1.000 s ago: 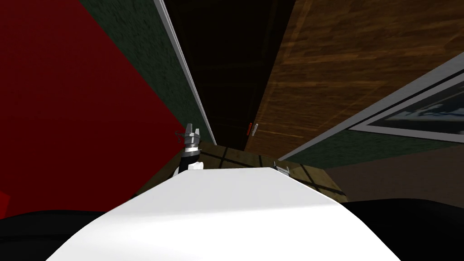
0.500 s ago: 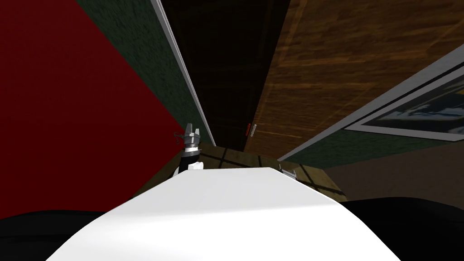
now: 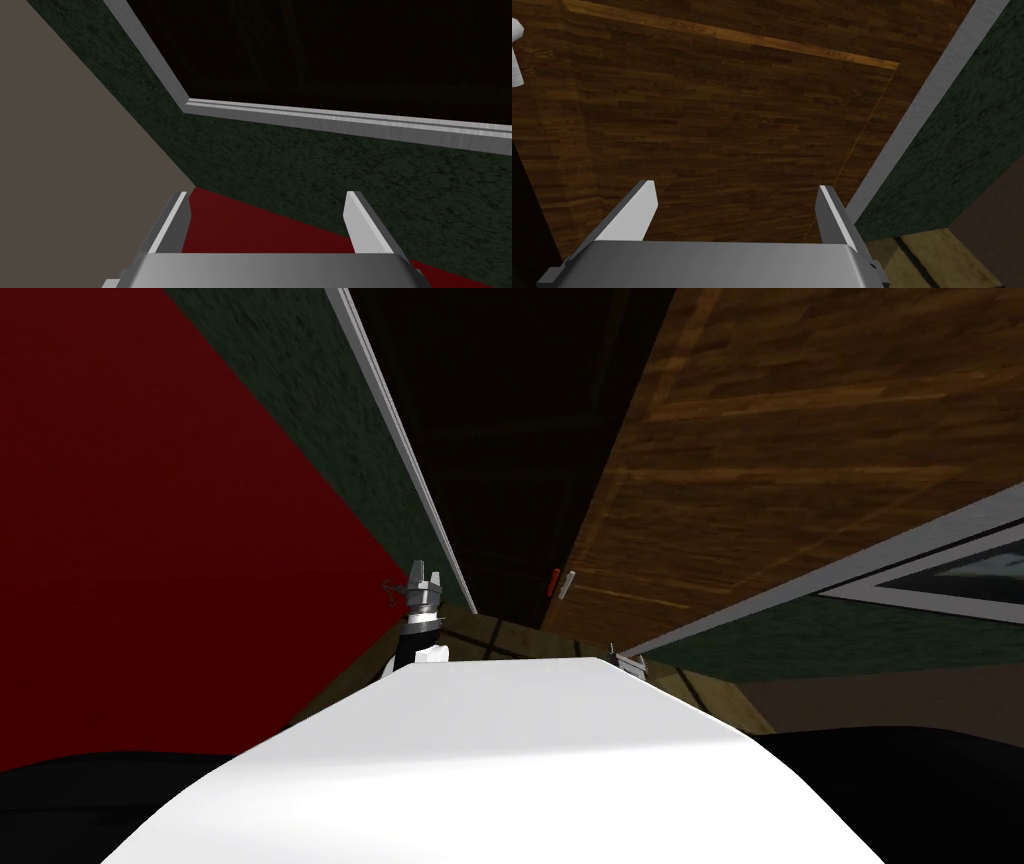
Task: Pull the door open
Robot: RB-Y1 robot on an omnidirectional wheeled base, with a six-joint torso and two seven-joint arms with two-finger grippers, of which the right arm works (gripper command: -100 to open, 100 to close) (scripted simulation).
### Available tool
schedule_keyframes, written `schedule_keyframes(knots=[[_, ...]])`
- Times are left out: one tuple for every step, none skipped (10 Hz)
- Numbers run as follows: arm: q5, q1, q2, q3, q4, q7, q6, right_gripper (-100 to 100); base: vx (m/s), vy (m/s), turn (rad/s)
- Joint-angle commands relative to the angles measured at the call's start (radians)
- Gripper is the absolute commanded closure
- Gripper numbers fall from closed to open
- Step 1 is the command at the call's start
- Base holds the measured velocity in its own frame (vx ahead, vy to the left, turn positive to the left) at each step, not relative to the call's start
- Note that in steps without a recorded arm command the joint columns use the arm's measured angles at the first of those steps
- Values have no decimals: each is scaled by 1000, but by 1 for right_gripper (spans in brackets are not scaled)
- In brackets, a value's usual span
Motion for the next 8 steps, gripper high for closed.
schedule_keyframes(knots=[[7, -30, 6, 10, -3, -8, -1, -100, 179, -43, 128], [10, -39, 9, 14, -7, -9, 0, -100, 163, -15, 101], [13, -53, 13, 19, -15, -10, 1, -100, 194, -21, 114], [17, -66, 18, 24, -21, -10, 2, -100, 185, -37, 118], [20, -78, 22, 29, -28, -10, 3, -100, 200, -30, 110], [25, -97, 29, 36, -38, -11, 5, -100, 213, -1, 119], [28, -109, 33, 41, -45, -12, 6, -100, 200, -14, 133], [32, -123, 38, 47, -53, -12, 7, -100, 200, -31, 120]])
